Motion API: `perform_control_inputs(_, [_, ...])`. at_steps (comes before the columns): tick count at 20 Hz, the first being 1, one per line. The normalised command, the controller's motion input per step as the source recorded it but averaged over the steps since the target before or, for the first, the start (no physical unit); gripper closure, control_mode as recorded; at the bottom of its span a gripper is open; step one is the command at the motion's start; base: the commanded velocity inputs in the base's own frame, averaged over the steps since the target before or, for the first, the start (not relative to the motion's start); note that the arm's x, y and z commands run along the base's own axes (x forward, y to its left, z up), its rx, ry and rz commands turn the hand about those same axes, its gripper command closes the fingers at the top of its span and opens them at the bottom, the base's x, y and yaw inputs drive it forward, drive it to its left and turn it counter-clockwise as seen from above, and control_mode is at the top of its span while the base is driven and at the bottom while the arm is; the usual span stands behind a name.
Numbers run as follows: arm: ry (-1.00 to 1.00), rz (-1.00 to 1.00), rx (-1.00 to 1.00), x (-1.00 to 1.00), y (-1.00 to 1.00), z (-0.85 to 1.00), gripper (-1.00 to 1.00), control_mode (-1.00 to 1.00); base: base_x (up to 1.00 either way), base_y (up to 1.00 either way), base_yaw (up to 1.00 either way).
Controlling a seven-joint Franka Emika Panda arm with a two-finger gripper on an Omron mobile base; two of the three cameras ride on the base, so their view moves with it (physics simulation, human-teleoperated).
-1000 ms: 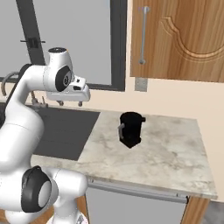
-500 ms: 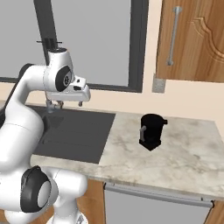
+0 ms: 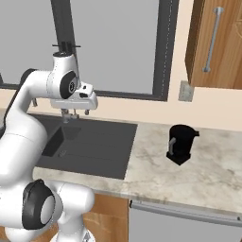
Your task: Turn on the sink faucet and place the jug under the water for a few seconds to fill it up.
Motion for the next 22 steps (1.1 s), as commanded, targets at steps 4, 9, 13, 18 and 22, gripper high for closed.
perform_control_inputs(4, [0.00, 0.00, 0.00, 0.00, 0.00, 0.00, -1.00, 1.00, 0.00, 0.36, 0.00])
perform_control_inputs(9, [0.00, 0.00, 0.00, 0.00, 0.00, 0.00, -1.00, 1.00, 0.00, 0.04, 0.00])
perform_control_inputs(13, [0.00, 0.00, 0.00, 0.00, 0.00, 0.00, -1.00, 1.00, 0.00, 0.00, 0.00])
perform_control_inputs(18, [-0.05, 0.01, 0.00, 0.05, 0.00, -0.08, -1.00, -1.00, 0.00, 0.00, 0.00])
perform_control_inputs(22, [-0.35, 0.23, 0.11, 0.44, 0.00, -0.58, -1.00, -1.00, 0.00, 0.00, 0.00])
